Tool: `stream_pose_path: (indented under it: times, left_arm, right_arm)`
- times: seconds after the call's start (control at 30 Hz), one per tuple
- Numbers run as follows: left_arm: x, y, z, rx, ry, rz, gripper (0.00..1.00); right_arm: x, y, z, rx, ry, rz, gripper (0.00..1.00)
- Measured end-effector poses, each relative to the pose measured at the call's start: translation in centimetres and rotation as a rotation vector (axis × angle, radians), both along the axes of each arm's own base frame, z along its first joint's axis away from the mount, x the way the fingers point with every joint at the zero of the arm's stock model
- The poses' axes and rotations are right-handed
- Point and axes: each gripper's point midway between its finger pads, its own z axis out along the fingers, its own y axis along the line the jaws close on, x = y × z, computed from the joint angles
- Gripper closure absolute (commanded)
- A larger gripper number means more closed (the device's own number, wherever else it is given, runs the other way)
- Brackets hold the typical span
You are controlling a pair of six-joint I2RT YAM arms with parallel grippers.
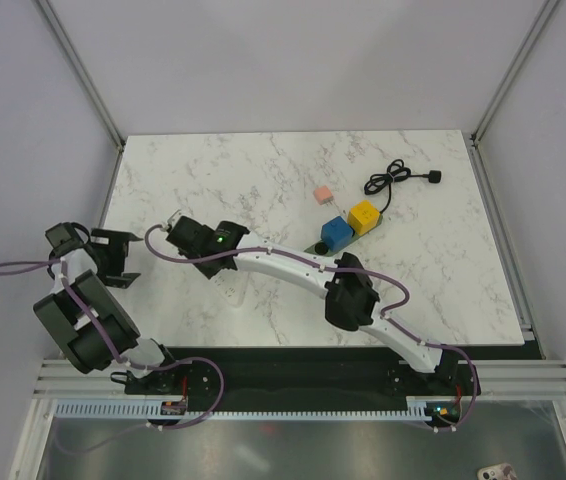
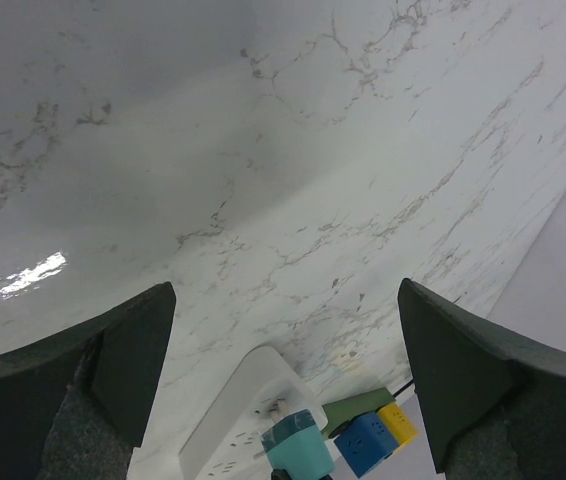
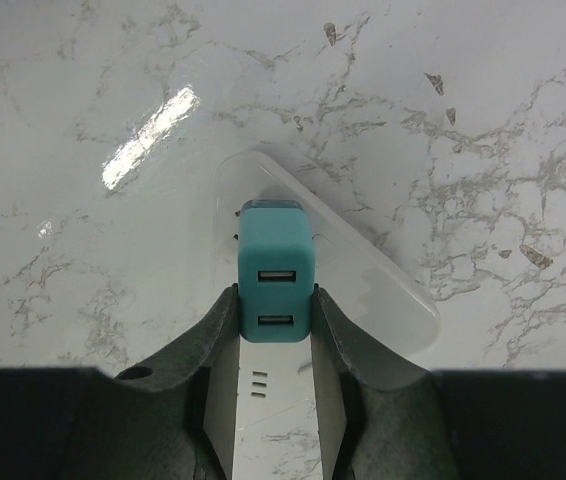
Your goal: Insert the plug
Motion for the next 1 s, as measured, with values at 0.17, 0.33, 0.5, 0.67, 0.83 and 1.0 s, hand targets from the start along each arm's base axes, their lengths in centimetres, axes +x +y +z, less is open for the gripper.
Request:
stream_pose_path:
  times: [0.17,0.33,0.5,0.67,0.83,1.0]
  left_arm:
    - [0.0,0.3,0.1,-0.021,-0.006,0.023,0.01]
    - [0.1,0.3,0.1,-0.023,-0.014,0.023,0.01]
    - [0.0,0.2,0.0,-0.025,-0.012,0.024,0.03]
    - [-0.4,-0.1,-0.3,-0.023,-0.014,0.024,0.05]
    - [-0.8,-0.5,-0.6,-0.030,-0.023,0.016,0.18]
    - [-1.2,-2.6,-0.2,-0.066,-0.105,-0.051,0.26]
  right_arm:
    - [-0.2,0.3,-0.2,-0.004,-0.013,0.001,1.00]
    - [0.2,1.1,-0.2,0.011,-0.035,0.001,1.00]
    - [0.7,2.0,-0.3,0.035,-0.054,0.010,1.00]
    - [1.2,2.2,-0.3,0.043,-0.061,0.015,1.00]
    - [1.3,2.2,-0.3,0.049,-0.052,0.028,0.94]
    - [1.7,2.4,-0.3,0.065,-0.047,0.044,0.76]
